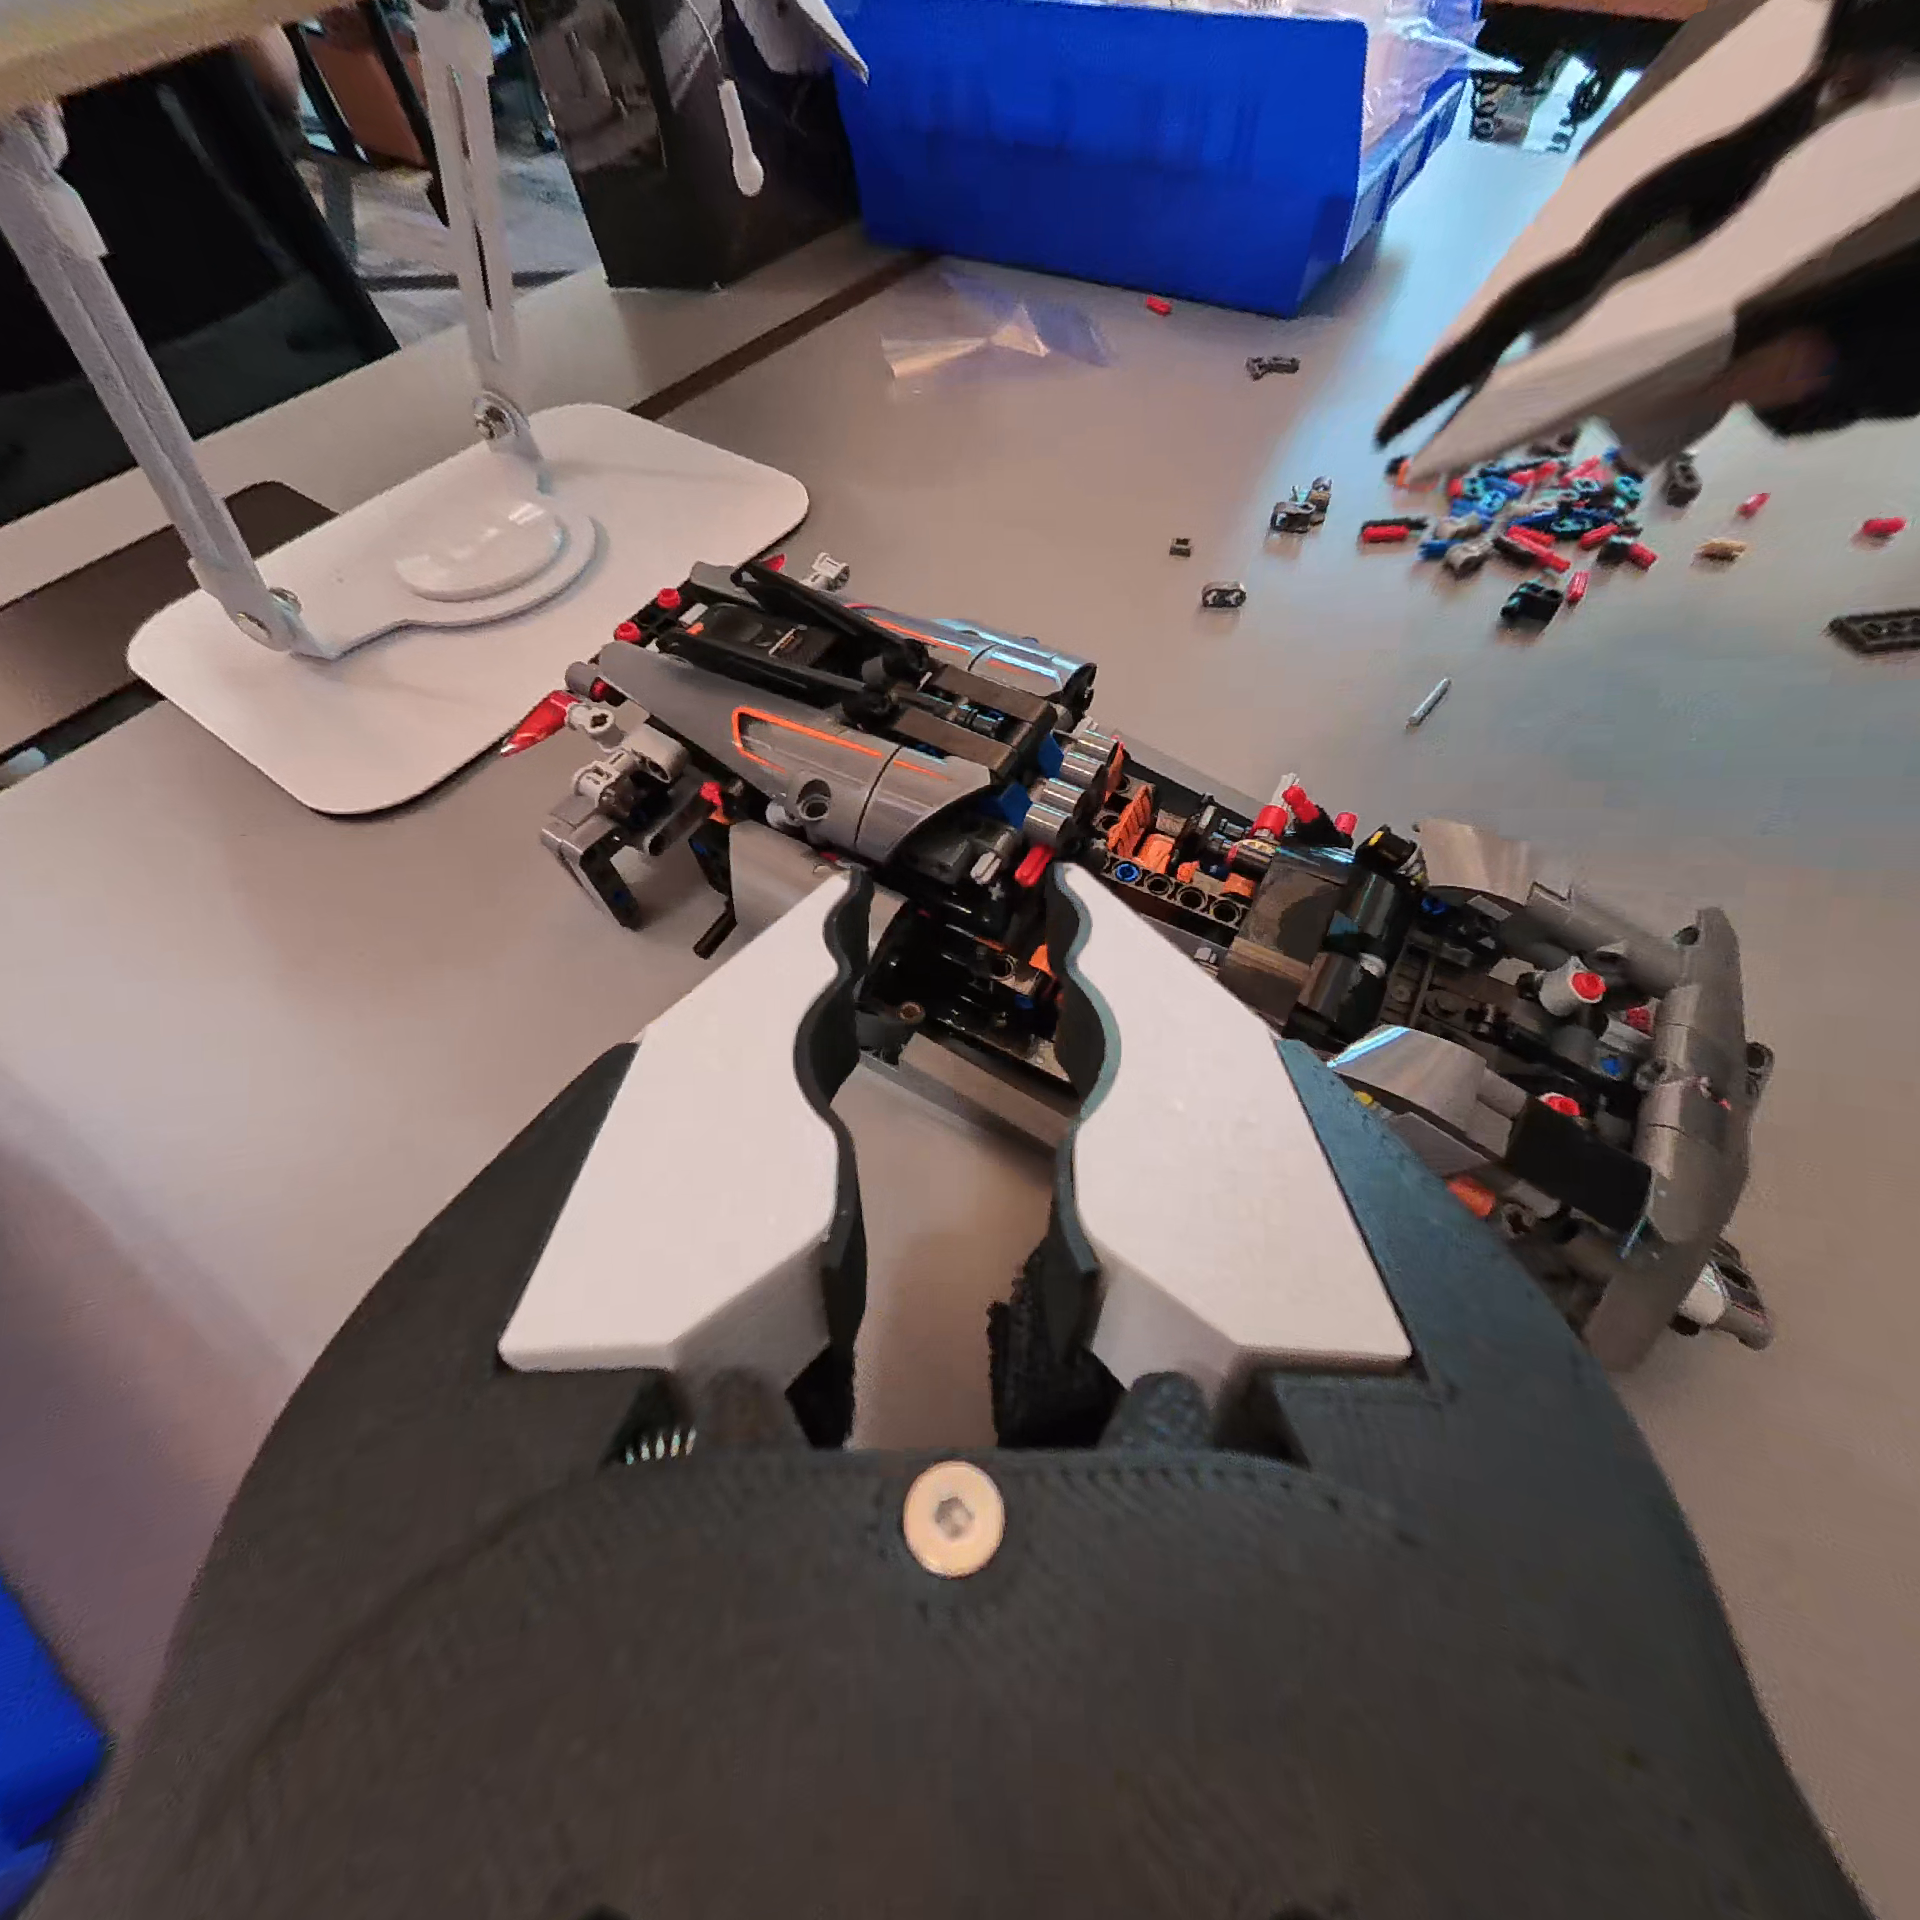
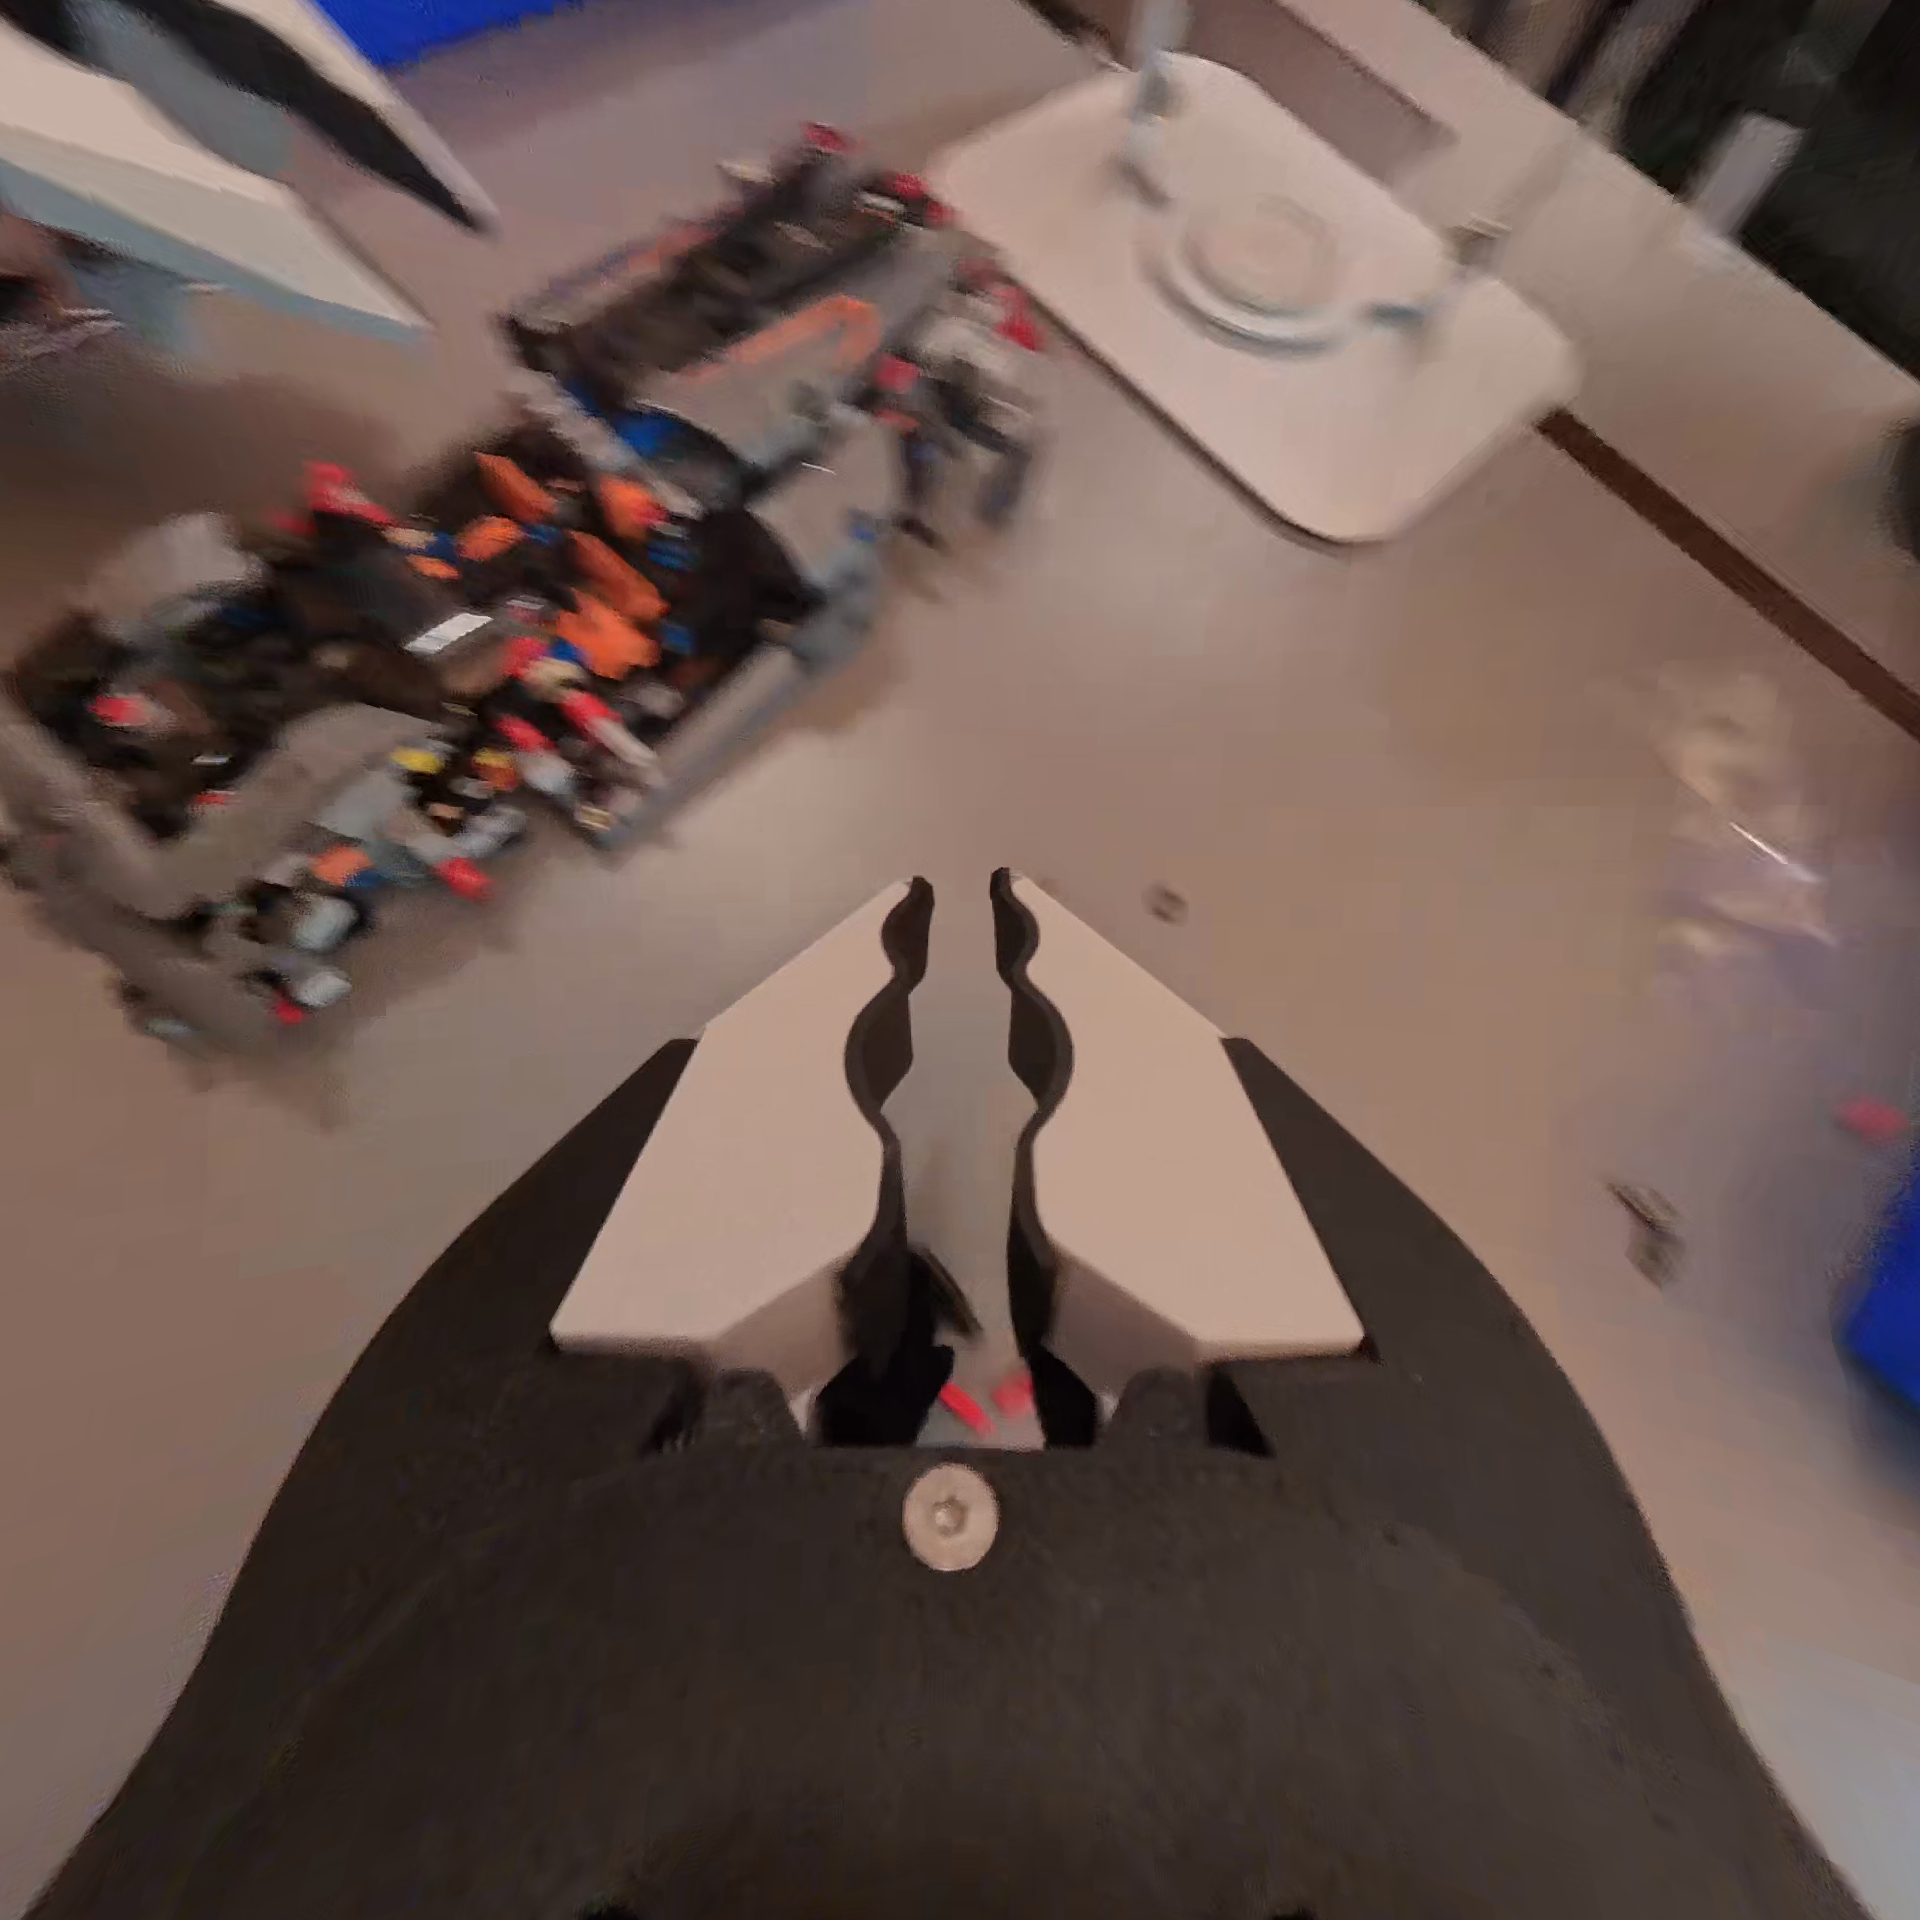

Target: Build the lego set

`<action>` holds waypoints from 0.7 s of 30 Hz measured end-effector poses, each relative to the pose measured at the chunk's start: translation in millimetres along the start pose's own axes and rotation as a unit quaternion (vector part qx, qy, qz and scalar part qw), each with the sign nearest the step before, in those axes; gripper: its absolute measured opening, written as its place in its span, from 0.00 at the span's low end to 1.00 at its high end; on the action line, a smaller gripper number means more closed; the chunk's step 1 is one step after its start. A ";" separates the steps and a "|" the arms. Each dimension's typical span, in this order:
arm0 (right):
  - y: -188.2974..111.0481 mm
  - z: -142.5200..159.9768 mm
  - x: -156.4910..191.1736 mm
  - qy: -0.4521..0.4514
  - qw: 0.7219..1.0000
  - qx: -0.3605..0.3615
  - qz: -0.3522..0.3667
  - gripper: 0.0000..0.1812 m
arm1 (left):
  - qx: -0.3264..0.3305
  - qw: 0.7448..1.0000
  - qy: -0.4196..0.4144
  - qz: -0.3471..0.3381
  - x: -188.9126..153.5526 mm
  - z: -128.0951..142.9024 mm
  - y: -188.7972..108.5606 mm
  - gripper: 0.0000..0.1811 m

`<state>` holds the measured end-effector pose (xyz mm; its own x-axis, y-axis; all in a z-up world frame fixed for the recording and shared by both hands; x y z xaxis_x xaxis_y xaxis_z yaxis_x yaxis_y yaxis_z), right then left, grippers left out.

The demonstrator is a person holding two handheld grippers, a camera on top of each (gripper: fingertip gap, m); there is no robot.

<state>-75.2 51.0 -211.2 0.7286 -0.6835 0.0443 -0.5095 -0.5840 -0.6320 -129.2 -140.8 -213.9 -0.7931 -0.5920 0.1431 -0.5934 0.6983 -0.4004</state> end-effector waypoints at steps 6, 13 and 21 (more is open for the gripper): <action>-59.3 39.0 -62.0 0.101 0.986 0.094 0.091 0.07 | -0.016 1.000 0.016 -0.008 -5.9 -5.8 -1.0 0.17; -71.6 82.0 -72.7 0.137 0.968 0.200 0.068 0.08 | -0.026 1.000 0.014 -0.011 -4.2 -6.8 -6.4 0.17; -54.7 102.5 -70.5 0.172 0.962 0.208 0.034 0.12 | -0.025 1.000 0.003 -0.017 3.0 -4.2 -8.9 0.17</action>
<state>-51.8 176.1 -259.1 0.4692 -0.8600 0.2005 -0.2702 -0.3559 -0.8946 -126.8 -147.1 -206.1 -0.7733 -0.6133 0.1611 -0.6259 0.6975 -0.3490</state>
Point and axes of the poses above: each gripper's, where its closed fingertips meet, y out along the fingers, z out of its underside, x = y × z across the jaws, the point moved 2 cm from there along -y, back along the fingers, and after that the axes turned 14 degrees about -z, right-handed, at the moved point
